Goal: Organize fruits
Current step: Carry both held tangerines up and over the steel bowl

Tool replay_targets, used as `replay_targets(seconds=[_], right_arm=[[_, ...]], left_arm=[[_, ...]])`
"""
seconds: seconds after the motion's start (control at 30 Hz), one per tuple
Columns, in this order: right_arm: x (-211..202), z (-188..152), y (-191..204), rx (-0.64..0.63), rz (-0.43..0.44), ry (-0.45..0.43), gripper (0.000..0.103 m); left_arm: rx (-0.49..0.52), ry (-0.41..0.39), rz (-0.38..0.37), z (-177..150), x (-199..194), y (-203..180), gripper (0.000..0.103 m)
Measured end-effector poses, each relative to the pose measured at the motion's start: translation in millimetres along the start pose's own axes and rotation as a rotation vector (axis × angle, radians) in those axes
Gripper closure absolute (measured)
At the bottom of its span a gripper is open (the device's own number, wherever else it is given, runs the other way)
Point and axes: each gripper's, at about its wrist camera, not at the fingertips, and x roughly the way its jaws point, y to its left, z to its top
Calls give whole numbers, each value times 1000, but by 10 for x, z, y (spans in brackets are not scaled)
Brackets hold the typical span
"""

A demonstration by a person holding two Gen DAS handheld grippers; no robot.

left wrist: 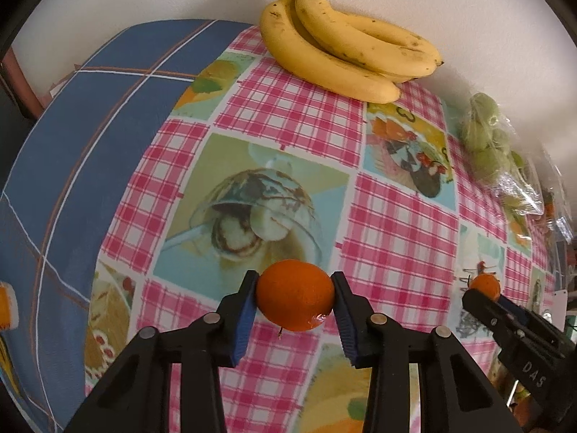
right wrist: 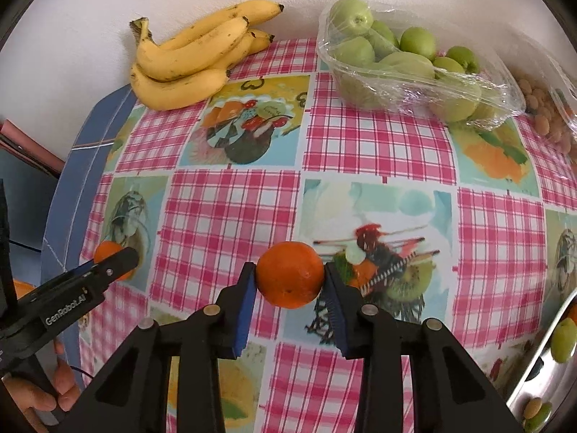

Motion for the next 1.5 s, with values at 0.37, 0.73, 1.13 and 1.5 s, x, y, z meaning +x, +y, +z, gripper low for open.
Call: replay_targets(seconds=[0.37,0.73,1.13,1.5], right_arm=[[-300,-348,-6,-4,-15,-13,65],[-565,-764,-237,30,-51,-45,65],[-835,-1177,-627,124,-60,-82,65],[-1117,-1290,-1063,189,-101,-137,65]], left_arm=[[-109,-46,-84,-404,-341,-121,60],[-120,-103,-91,-855,-575,-529,60],[-43,-127,-99,-1137,-615,-1107,60],[42,-173,-107,-1193,-771,-1476,60]])
